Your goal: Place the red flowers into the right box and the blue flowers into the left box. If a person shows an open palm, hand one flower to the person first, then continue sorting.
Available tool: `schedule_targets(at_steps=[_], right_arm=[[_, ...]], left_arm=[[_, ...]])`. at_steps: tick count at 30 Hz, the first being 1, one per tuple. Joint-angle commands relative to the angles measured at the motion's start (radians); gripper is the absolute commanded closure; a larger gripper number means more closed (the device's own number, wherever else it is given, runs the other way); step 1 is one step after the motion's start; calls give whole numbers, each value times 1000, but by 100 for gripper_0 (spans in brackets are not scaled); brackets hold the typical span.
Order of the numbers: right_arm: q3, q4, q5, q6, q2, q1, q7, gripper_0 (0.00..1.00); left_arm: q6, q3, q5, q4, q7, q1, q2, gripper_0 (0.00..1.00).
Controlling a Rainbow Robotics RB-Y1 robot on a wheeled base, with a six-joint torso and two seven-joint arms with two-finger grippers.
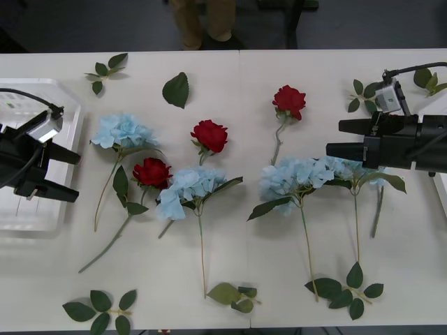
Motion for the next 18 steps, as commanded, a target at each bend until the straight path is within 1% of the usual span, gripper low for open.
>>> schedule_targets(at_steps=[1, 5, 6, 7, 9, 13, 15, 18], right_arm=[[-91, 3, 181, 123, -10, 6, -451, 21], [-151, -25, 402, 252, -5, 0, -761, 22], [-154, -26, 419, 258, -4, -2, -776, 22], [-173, -32, 525, 285, 7, -7, -848, 22], [-182, -32, 621, 288, 19, -17, -899, 22], [-188, -26, 758, 288, 51, -51, -1000, 22], [-188, -8, 839, 300, 85, -86, -1058, 22], [-187, 55, 970, 347, 154, -165, -1129, 22]], left_arm=[[-42, 5, -238, -233, 617, -35, 96, 0], [-12, 4, -461, -337, 987, -36, 50, 0], [-4, 2, -474, -342, 1010, -36, 42, 0], [40, 2, -562, -358, 1138, -38, 7, 0], [96, 2, -655, -358, 1234, -46, -36, 0], [154, -8, -777, -343, 1333, -62, -102, 0], [172, -57, -872, -329, 1382, -96, -137, 0], [157, -166, -1066, -317, 1482, -142, -200, 0]])
